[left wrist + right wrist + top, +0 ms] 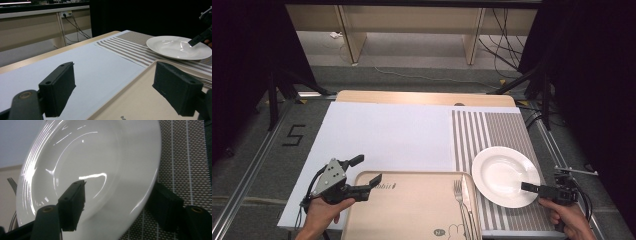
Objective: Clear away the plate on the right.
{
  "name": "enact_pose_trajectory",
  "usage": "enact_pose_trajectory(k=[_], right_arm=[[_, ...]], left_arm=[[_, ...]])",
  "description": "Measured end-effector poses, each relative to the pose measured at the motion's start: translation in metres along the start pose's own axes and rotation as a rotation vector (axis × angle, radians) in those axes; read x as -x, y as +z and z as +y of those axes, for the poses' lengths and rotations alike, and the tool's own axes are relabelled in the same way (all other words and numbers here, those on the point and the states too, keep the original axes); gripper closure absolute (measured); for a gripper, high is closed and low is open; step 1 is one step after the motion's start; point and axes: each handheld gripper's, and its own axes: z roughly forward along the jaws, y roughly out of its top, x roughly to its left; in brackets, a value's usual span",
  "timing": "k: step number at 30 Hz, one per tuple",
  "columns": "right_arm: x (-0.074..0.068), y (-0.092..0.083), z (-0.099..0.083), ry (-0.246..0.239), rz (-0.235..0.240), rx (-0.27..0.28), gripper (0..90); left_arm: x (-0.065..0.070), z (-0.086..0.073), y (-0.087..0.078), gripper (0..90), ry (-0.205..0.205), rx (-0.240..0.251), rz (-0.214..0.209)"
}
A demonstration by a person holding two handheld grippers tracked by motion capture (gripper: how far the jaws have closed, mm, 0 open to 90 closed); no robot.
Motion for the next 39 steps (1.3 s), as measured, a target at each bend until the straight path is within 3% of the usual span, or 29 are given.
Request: enact_pose_trajectory(k=[3, 5, 6, 7, 9, 10, 11, 13, 16, 18, 20, 22, 25, 30, 31, 39], right_arm=[[-0.001, -0.001, 0.000, 0.030, 0.007, -0.023, 35.7], [0.003, 0.000, 0.001, -0.014, 0.002, 0.000, 36.2], [0.003, 0.001, 0.000, 0.008, 0.044, 0.022, 36.9], [0.002, 0.000, 0.000, 0.031, 0.045, 0.001, 37.8], [0.004, -0.003, 0.002, 0.020, 0.048, -0.034, 38.6], [0.004, 0.000, 0.000, 0.028, 0.057, 0.010, 39.6], [0.006, 0.001, 0.001, 0.000, 0.056, 0.023, 40.4], [0.004, -0.001, 0.000, 0.037, 0.059, 0.006, 41.7], [0.008, 0.002, 0.000, 0.028, 0.081, 0.026, 42.7], [0.007, 0.001, 0.001, 0.059, 0.107, 0.011, 43.4], [0.010, 0.003, 0.001, 0.025, 0.103, 0.022, 43.6], [0.008, 0.002, 0.001, 0.067, 0.121, 0.009, 44.1], [0.011, 0.004, 0.001, 0.046, 0.131, 0.021, 45.3], [0.012, 0.004, 0.001, 0.077, 0.151, 0.010, 46.6], [0.013, 0.004, 0.001, 0.054, 0.143, 0.019, 47.0], [0.016, 0.004, 0.001, 0.088, 0.167, 0.006, 51.6]], left_arm=[[0.000, 0.000, 0.001, 16.9, -0.002, 0.009, -0.006], [0.000, 0.000, 0.001, 16.9, -0.002, 0.009, -0.006], [0.000, 0.000, 0.001, 16.9, -0.003, 0.009, -0.006], [0.000, 0.000, 0.001, 16.9, -0.002, 0.009, -0.006], [0.000, 0.000, 0.001, 16.9, -0.002, 0.008, -0.006], [0.000, 0.000, 0.001, 16.9, -0.002, 0.008, -0.006], [0.000, 0.000, 0.001, 16.9, -0.002, 0.009, -0.006], [0.000, 0.000, 0.001, 16.9, -0.002, 0.008, -0.006], [0.000, -0.001, 0.001, 16.9, -0.005, 0.009, -0.005], [0.000, -0.001, 0.001, 16.9, -0.004, 0.009, -0.006], [0.000, -0.001, 0.001, 16.9, -0.004, 0.009, -0.006], [0.000, 0.000, 0.001, 16.9, -0.004, 0.009, -0.006], [0.000, -0.001, 0.001, 16.9, -0.005, 0.009, -0.006], [0.000, -0.001, 0.001, 16.9, -0.005, 0.009, -0.007], [0.000, -0.001, 0.001, 16.9, -0.004, 0.009, -0.006], [0.000, 0.000, 0.001, 16.9, -0.004, 0.009, -0.006]])
